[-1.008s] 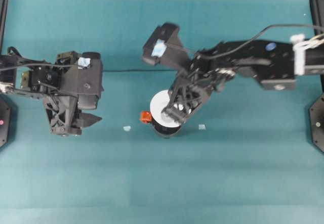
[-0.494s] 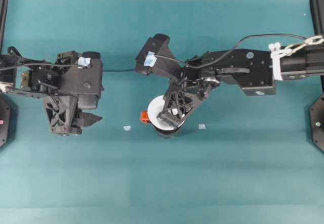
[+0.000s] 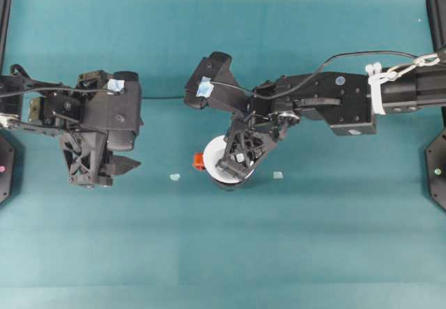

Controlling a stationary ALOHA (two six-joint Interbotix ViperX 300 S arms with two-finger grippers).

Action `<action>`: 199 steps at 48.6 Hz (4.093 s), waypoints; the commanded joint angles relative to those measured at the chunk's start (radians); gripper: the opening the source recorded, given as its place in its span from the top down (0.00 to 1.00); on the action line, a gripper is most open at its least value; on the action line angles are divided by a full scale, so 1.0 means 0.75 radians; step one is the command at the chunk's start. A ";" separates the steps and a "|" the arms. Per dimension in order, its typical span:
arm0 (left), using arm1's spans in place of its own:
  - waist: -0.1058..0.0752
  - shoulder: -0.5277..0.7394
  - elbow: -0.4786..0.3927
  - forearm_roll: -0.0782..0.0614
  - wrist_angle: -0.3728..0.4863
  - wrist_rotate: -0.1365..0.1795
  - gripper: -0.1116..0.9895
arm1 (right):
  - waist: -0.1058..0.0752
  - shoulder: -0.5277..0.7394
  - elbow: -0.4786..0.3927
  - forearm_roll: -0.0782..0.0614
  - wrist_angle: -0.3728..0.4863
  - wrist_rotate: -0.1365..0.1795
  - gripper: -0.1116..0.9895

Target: Put the paper cup into the moved red handle cup holder.

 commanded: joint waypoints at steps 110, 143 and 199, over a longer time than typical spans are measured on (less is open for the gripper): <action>0.000 -0.094 0.039 0.004 -0.008 -0.076 0.04 | 0.072 -0.595 0.051 -0.061 0.004 -0.346 0.09; 0.000 -0.098 0.041 0.004 -0.006 -0.063 0.04 | 0.072 -0.816 0.290 -0.061 -0.215 -0.385 0.09; -0.002 -0.102 0.039 0.004 -0.008 -0.074 0.04 | 0.063 -0.814 0.333 -0.061 -0.241 -0.385 0.10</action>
